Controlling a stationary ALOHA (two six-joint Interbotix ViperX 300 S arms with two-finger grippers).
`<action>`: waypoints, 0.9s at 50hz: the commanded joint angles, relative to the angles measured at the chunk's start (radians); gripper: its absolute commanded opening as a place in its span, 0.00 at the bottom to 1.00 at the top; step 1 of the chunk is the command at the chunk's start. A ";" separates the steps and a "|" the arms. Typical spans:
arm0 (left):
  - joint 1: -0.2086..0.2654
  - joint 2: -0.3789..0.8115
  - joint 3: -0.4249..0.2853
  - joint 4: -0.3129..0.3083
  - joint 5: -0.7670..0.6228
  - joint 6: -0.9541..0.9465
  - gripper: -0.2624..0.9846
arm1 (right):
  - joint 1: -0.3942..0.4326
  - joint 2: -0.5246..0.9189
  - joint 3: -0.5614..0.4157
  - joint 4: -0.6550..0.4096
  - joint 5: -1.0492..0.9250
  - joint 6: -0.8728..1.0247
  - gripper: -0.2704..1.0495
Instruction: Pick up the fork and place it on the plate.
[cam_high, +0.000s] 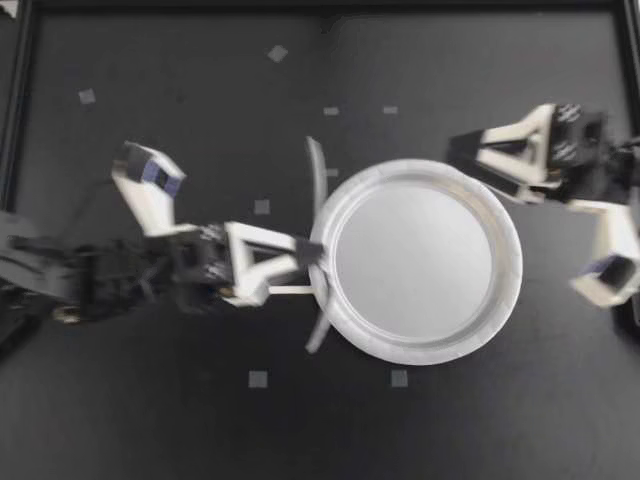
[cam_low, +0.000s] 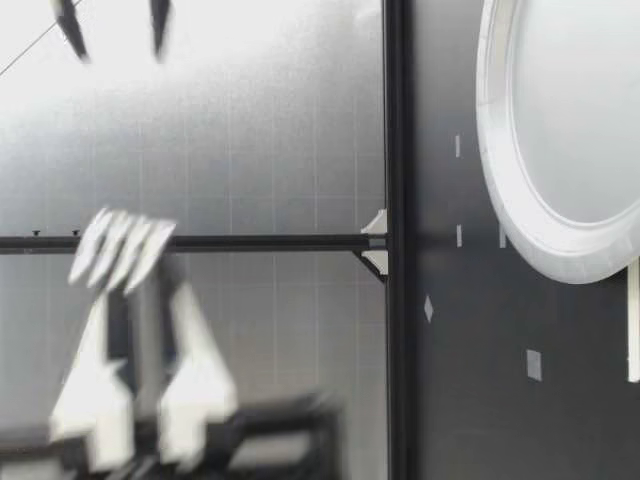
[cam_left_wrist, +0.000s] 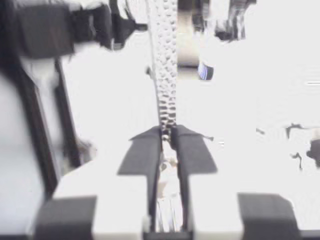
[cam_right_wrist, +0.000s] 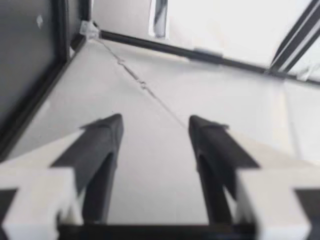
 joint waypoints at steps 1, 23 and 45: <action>0.055 0.051 -0.091 0.227 -0.020 -0.103 0.22 | -0.003 0.135 -0.043 0.083 -0.172 -0.063 0.63; 0.092 0.046 -0.061 0.287 -0.021 -0.123 0.22 | 0.066 0.285 -0.084 0.089 -0.307 -0.067 0.63; 0.091 0.089 -0.071 0.285 -0.080 -0.127 0.22 | 0.097 0.293 -0.109 0.089 -0.318 -0.067 0.63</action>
